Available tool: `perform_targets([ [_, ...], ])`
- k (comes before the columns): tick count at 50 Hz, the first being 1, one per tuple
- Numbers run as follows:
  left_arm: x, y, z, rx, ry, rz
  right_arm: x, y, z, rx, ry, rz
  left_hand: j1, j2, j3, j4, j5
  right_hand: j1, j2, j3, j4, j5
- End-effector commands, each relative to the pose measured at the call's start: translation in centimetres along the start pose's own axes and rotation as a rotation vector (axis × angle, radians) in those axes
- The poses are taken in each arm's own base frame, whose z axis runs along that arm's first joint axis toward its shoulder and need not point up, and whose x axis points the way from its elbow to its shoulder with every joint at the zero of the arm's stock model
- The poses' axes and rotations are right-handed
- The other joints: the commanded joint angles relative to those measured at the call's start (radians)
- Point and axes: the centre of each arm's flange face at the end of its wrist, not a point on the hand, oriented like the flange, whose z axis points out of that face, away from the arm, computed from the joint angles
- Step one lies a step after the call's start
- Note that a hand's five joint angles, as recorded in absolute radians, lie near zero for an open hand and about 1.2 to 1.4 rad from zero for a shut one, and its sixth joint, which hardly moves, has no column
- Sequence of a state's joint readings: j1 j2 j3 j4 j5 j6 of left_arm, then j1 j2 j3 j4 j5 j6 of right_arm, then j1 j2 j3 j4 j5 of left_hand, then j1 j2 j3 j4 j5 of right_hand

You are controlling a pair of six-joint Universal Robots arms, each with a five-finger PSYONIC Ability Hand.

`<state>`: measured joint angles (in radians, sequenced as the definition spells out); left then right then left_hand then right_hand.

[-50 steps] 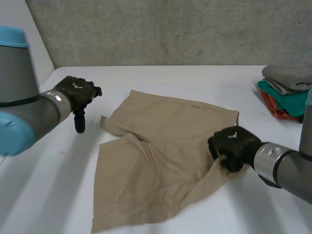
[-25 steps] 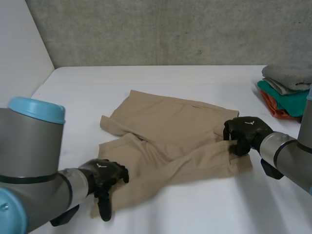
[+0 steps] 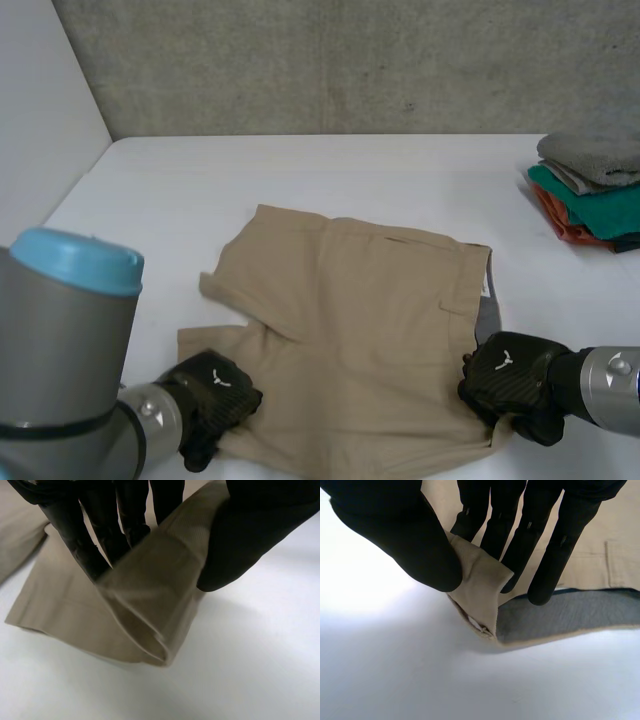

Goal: Fold the laundry.

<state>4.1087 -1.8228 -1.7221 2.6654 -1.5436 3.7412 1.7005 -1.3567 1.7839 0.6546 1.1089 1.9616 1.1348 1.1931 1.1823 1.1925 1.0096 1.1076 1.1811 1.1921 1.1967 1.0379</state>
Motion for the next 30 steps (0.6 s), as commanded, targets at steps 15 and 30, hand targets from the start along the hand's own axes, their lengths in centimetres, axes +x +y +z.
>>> perform_targets([
  [15, -17.4, -14.0, 12.6, 0.526, -0.526, 0.025, 14.5, -3.6, 8.1, 0.311, 0.675, 0.314, 0.261, 0.203, 0.214, 0.204, 0.212, 0.289, 0.215, 0.204, 0.2, 0.184],
  [30, -16.1, -14.8, 15.7, 0.565, -0.517, 0.017, 15.7, -3.8, 11.4, 0.274, 0.764, 0.338, -0.96, -1.019, -1.008, -1.018, -1.01, -0.933, -1.007, -1.018, -1.022, -1.038],
])
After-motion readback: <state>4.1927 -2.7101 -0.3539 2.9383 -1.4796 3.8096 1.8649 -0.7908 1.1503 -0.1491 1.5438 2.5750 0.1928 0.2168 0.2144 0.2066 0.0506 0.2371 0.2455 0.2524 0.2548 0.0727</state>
